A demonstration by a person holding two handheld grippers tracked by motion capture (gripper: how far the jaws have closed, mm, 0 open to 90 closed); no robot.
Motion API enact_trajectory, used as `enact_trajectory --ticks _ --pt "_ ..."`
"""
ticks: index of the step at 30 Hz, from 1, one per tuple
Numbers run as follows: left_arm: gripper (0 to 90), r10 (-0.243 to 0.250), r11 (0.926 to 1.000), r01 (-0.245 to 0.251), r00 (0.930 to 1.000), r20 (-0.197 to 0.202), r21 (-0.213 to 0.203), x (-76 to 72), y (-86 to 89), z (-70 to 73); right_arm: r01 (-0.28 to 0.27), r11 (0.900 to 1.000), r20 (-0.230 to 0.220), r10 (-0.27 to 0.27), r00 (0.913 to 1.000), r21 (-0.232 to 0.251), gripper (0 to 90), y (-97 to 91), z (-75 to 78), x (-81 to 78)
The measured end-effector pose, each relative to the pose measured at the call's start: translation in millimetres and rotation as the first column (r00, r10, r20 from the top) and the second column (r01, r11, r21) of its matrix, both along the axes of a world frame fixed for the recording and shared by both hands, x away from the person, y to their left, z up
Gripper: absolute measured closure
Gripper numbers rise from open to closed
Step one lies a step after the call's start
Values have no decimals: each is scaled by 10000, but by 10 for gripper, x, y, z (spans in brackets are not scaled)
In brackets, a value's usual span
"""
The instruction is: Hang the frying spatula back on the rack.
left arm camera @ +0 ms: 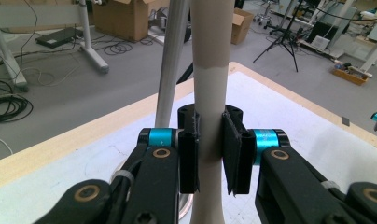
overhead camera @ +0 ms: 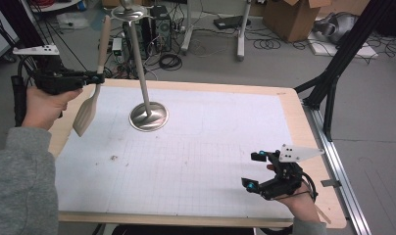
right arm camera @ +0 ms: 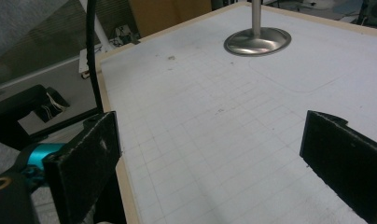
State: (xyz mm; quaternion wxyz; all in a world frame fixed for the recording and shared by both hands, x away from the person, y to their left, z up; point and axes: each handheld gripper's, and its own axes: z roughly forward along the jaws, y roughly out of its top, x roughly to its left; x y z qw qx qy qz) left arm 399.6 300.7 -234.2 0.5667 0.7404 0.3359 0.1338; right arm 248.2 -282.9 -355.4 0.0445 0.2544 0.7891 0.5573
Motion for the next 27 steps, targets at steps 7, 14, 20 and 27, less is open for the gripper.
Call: enact_trajectory --ticks 7,14,20,27 --pt "776 82 9999 -81 9999 -79 100 26 -57 -26 -19 10000 -29 19 10000 -43 42 11 -4 0" --pt "775 220 9996 -218 9997 -110 159 74 -151 -66 -10 10000 5 10 10000 -11 42 3 -3 -3" --pt "775 319 9994 -318 9995 -59 170 109 -208 -98 -18 10000 -35 18 10000 -16 42 2 -2 -7" --pt "774 494 9986 -493 9988 -65 176 133 -266 -117 6 10000 -5 -6 10000 0 42 -5 -3 -11"
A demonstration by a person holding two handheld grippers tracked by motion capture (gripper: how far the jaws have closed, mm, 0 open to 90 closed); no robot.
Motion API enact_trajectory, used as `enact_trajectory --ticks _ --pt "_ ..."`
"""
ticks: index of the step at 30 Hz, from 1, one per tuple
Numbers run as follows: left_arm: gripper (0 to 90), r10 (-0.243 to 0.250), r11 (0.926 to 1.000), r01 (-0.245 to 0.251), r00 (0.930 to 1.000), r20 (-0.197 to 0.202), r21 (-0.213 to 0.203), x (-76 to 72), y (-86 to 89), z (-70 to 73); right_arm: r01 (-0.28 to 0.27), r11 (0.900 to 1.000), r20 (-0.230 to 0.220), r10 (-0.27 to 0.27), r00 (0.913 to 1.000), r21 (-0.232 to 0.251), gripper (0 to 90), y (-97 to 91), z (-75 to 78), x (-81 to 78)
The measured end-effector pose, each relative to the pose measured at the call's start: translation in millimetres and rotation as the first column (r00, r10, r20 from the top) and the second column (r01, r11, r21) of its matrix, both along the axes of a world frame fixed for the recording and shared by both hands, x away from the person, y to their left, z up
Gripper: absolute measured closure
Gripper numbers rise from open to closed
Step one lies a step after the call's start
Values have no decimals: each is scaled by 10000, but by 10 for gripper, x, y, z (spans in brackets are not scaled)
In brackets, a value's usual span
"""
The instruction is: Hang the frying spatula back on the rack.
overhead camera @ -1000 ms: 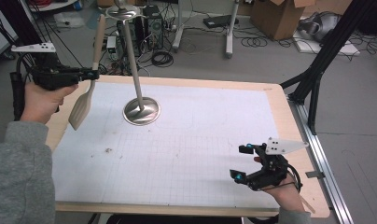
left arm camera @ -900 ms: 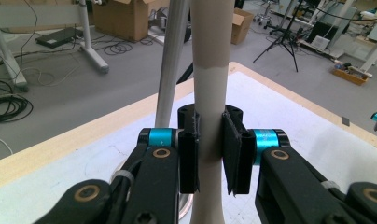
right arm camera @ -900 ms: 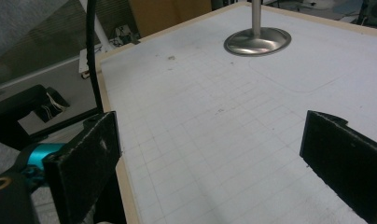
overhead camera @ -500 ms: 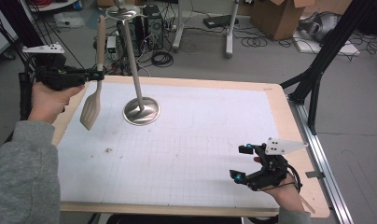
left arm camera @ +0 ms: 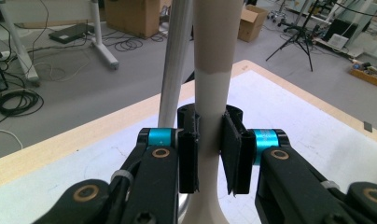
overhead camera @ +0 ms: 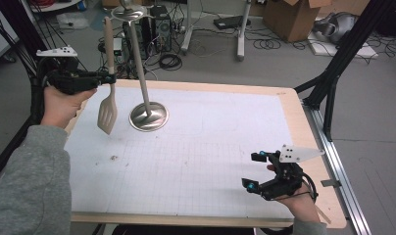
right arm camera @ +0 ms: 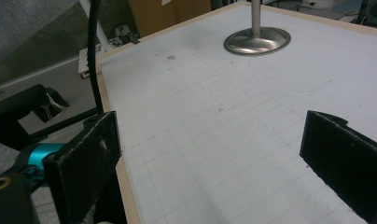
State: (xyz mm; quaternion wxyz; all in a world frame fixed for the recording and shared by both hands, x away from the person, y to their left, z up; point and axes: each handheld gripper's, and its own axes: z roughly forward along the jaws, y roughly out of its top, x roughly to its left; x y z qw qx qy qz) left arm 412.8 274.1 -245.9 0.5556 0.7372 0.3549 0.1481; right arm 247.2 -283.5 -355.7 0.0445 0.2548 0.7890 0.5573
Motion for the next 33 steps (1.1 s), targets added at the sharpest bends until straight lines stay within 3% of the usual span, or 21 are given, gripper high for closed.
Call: enact_trajectory --ticks 22,24,30,33 --pt "764 250 9997 -249 9994 233 -27 11 -12 -35 10 10000 6 -10 10000 -54 42 0 3 -25" --pt "739 329 9993 -324 9989 347 -165 4 -6 -40 41 10000 66 -40 10000 -68 42 -2 4 -27" --pt "620 299 9988 -297 9996 25 -398 -31 40 -17 52 9999 19 -51 10000 -112 42 6 6 -41" --pt "547 314 9992 -308 9992 227 -255 -84 34 -8 41 9999 96 -40 9999 -139 42 17 10 -36"
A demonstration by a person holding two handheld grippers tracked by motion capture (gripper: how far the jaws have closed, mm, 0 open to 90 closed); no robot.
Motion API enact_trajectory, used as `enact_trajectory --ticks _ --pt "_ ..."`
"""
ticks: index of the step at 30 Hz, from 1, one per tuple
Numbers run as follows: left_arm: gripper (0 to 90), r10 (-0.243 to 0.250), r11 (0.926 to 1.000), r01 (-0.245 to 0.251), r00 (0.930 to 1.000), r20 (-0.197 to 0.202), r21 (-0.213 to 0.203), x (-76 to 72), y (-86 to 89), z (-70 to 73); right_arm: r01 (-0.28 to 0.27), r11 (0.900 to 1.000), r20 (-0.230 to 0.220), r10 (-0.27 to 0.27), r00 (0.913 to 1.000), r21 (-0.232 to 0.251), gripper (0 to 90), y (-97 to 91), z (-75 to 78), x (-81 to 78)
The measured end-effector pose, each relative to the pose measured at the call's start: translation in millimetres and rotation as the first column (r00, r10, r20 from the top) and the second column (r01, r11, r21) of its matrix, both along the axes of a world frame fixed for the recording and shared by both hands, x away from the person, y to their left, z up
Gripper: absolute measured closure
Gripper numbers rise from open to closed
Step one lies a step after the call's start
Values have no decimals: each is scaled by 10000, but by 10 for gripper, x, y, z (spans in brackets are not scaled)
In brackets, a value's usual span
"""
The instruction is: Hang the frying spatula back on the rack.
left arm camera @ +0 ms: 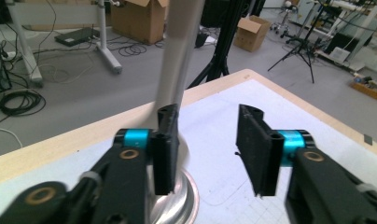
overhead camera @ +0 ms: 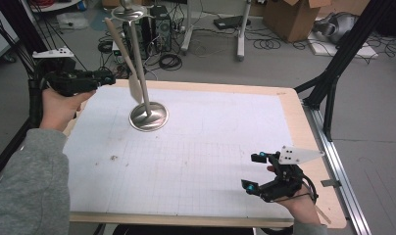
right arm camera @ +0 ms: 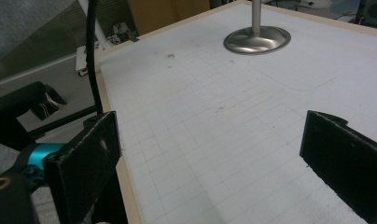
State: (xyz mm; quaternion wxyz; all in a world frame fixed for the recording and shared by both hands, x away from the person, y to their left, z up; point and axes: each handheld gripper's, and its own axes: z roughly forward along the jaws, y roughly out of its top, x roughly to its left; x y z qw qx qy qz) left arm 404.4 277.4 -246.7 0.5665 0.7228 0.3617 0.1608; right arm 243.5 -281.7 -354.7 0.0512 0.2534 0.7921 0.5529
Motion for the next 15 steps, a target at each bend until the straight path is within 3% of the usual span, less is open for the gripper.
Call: enact_trajectory --ticks 7,12,15 --pt "300 -108 9997 95 9982 589 222 -137 56 -80 -59 10000 -16 59 10000 -30 42 35 1 13" --pt "144 -23 9995 46 9971 760 -299 -260 143 -116 -132 9999 38 132 9999 -15 42 57 7 35" --pt "126 -53 9993 90 9945 1047 -355 -365 169 -100 -159 9999 50 159 9999 10 42 72 12 45"
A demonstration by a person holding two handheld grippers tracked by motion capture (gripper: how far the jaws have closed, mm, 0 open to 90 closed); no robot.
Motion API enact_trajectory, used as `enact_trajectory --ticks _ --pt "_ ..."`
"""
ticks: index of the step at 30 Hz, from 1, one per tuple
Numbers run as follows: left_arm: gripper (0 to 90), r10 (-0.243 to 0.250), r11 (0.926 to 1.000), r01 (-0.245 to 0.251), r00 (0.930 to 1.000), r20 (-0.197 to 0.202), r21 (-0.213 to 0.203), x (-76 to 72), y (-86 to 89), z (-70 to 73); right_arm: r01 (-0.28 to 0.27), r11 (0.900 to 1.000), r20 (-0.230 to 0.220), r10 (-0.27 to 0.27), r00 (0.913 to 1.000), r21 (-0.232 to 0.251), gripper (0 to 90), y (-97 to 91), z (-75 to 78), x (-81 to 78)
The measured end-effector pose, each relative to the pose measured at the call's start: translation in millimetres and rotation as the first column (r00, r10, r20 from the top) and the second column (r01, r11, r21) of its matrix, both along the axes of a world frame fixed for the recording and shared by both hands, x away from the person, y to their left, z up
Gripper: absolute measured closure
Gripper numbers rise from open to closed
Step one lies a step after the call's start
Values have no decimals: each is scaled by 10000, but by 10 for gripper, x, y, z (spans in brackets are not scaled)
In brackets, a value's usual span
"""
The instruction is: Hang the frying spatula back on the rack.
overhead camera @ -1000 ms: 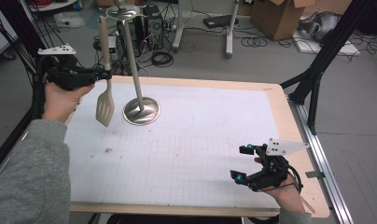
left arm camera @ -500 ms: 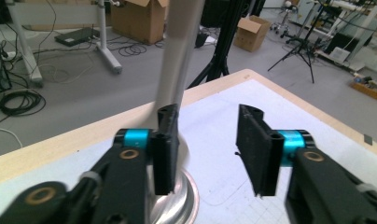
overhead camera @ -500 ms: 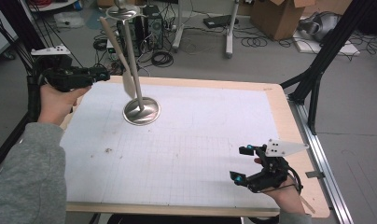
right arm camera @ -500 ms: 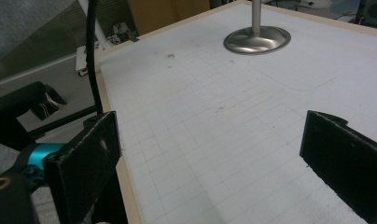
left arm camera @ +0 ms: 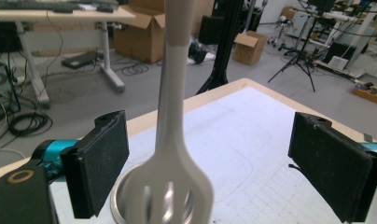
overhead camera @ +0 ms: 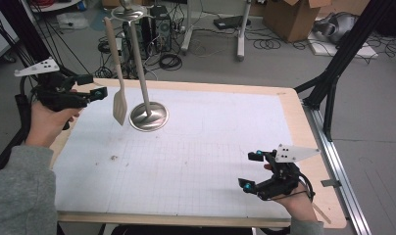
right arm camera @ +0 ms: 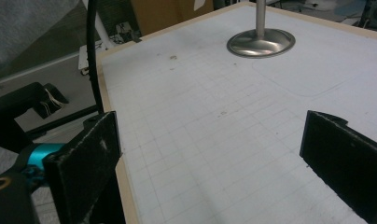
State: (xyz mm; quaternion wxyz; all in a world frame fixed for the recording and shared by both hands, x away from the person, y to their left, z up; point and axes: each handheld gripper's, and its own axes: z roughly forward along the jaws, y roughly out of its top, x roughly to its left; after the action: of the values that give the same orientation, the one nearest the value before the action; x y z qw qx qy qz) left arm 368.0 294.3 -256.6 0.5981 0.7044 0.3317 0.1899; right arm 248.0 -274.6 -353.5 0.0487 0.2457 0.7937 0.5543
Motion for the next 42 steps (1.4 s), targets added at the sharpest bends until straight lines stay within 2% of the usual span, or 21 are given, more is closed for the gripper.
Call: enact_trajectory --ticks 6,14,18,23,30,34,37,42 --pt "86 -28 9997 19 9995 323 260 -194 -26 -5 -80 9999 117 80 9999 60 42 31 36 7" --pt "83 -253 9997 254 9983 524 -9 -439 -29 -99 -128 9996 335 119 9994 265 42 28 99 10" --pt "83 -393 9984 420 9970 674 -391 -559 -36 -120 -187 9992 411 173 9990 355 42 28 121 25" --pt "83 -443 9982 477 9947 924 -351 -698 -65 -135 -238 9989 523 217 9984 399 42 36 145 42" --pt "86 -218 9995 241 9951 964 -222 -880 -65 -232 -276 9986 577 250 9980 452 42 47 172 39" --pt "86 4 9995 25 9956 933 -314 -962 -44 -298 -280 9987 628 253 9977 421 42 61 179 36" --pt "83 -16 9990 54 9966 825 -453 -1020 -24 -320 -324 9986 672 295 9973 426 42 68 191 28" --pt "83 247 9996 -237 9953 934 -123 -1114 -11 -337 -292 9987 708 262 9971 419 42 63 197 24"
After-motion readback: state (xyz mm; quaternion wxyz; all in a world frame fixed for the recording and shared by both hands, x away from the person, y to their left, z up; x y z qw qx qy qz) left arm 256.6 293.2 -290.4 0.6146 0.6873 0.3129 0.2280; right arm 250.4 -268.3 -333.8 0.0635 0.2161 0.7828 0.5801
